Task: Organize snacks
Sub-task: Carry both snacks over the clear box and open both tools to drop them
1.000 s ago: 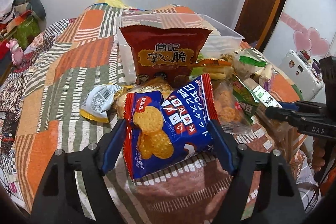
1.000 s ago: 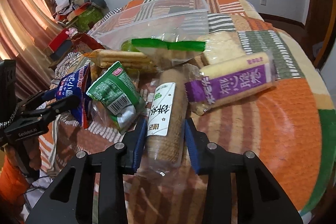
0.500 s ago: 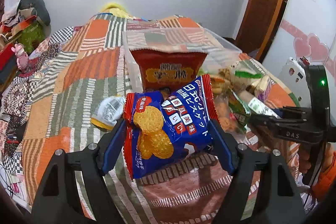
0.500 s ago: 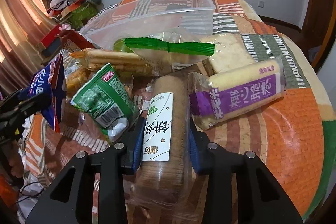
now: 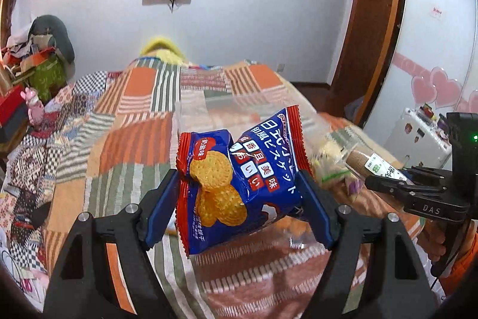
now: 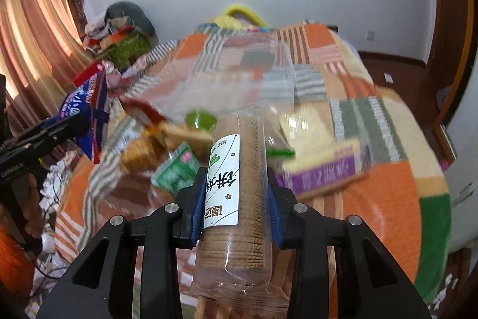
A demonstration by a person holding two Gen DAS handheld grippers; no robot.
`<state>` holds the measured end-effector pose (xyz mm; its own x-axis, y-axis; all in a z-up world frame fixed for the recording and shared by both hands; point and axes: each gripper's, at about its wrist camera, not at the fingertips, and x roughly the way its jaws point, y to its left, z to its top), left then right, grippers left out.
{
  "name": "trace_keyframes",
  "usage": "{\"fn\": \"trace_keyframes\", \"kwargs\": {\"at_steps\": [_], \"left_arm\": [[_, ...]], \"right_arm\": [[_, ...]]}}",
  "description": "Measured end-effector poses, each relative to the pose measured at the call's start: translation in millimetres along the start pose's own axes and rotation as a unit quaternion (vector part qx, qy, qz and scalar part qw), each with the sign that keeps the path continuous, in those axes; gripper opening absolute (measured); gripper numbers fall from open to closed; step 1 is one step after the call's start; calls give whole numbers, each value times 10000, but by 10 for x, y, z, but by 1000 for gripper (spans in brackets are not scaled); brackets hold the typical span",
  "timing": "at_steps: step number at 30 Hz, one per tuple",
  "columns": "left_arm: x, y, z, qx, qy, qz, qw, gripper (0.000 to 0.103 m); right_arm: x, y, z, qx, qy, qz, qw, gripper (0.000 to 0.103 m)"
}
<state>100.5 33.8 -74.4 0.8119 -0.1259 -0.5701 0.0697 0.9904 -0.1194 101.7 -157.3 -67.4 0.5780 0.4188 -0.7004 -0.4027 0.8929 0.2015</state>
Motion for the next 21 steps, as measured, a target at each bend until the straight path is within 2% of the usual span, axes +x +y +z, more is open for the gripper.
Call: {"fn": "trace_keyframes", "kwargs": {"at_steps": [10, 16, 21], "left_arm": [[207, 9, 415, 6, -226, 35, 9997, 77], [474, 44, 604, 39, -248, 132, 9996, 77], [781, 124, 730, -19, -101, 179, 9998, 77]], "right_arm": [[89, 54, 506, -109, -537, 2, 9985, 33], [246, 33, 768, -87, -687, 1, 9976, 33], [456, 12, 928, -71, -668, -22, 9977, 33]]}}
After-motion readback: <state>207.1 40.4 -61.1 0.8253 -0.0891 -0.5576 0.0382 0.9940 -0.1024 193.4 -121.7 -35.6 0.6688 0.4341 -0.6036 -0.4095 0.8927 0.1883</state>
